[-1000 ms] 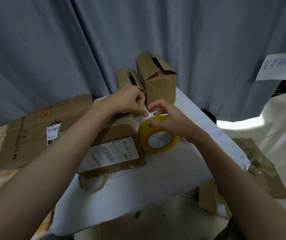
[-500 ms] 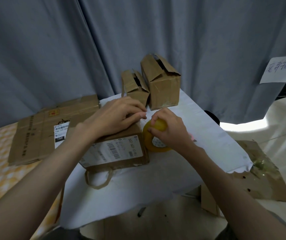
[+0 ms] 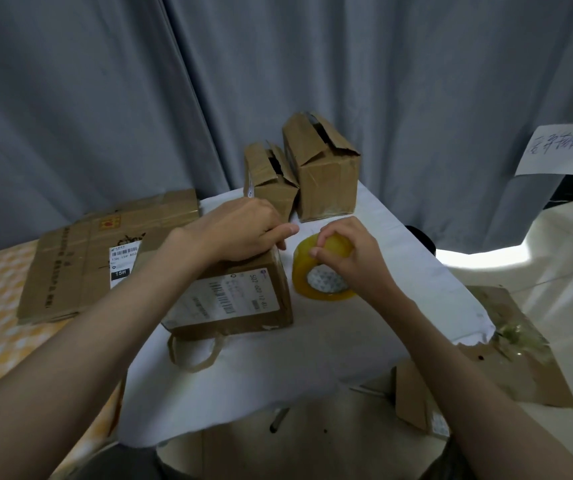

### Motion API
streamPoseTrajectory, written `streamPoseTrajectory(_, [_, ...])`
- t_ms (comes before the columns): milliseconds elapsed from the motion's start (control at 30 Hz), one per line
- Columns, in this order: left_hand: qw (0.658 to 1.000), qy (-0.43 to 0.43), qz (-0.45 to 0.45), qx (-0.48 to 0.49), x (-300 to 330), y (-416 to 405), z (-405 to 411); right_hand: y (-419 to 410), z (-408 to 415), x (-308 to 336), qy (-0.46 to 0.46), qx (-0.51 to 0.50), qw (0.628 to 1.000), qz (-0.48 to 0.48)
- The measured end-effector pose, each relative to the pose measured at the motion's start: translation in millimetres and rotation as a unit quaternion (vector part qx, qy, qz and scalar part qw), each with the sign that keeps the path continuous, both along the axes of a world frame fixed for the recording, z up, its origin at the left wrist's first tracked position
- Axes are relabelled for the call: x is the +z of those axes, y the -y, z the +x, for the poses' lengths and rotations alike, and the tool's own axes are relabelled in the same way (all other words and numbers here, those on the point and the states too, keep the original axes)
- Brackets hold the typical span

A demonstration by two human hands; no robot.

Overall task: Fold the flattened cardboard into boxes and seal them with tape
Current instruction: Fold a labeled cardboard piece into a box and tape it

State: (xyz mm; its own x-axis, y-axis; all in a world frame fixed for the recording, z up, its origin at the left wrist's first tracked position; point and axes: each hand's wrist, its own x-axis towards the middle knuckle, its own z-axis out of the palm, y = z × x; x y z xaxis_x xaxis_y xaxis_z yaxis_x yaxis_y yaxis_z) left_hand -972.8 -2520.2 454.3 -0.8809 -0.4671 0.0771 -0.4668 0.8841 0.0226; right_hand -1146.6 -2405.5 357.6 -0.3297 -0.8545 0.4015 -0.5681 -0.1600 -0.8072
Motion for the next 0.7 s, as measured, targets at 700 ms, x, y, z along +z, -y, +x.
streamPoseTrajectory(700, [0.984, -0.034, 0.023, 0.176, -2, -44, -61, -16, -15, -2, 0.095, 0.026, 0.992, 0.075])
